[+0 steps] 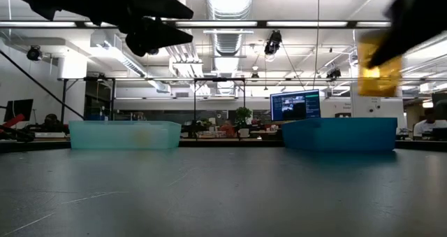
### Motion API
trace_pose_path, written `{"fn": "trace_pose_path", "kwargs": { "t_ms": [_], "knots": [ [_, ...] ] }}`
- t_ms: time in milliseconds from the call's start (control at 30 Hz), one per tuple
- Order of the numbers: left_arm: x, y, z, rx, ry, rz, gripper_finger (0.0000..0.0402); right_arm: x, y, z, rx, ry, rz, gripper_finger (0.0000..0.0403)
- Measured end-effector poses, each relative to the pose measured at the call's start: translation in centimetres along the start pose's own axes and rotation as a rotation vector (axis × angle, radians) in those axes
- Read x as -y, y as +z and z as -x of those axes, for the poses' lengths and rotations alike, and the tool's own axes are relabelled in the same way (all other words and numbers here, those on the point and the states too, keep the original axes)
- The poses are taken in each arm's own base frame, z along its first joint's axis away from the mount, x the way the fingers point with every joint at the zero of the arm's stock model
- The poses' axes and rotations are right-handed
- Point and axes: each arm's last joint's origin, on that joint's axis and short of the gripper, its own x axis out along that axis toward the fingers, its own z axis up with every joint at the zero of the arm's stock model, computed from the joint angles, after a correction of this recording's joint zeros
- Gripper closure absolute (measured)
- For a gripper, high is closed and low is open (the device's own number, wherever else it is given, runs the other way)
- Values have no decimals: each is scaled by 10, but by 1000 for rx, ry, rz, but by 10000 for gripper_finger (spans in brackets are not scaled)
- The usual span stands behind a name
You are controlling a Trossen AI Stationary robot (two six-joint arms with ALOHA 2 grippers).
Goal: Pick and place medicine bottles into bin by pill shape (circle, oval)
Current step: Put the orange capsule bottle into the light blue bin
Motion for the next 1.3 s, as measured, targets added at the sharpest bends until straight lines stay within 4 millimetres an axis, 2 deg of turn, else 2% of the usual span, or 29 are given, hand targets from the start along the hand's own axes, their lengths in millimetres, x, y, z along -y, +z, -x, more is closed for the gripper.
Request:
{"fn": "trace_pose_path", "kwargs": {
  "t_ms": [167,367,533,867,1133,1300],
  "knots": [
    [0,-3,-2,-16,-3,-8,112,-5,37,-16,102,93,99,208],
    [3,-4,-2,-23,-39,-28,112,0,81,-33,225,180,193,207],
    [6,-5,-1,-28,-62,-33,112,9,104,-45,311,233,238,207],
    [14,-12,-2,-61,-111,-47,112,24,130,-58,436,290,217,207],
    [21,-32,-23,-48,-137,-73,112,28,137,-61,466,314,179,207],
    [26,-37,-33,24,-209,-93,112,28,137,-61,464,327,179,207]
  ]
}}
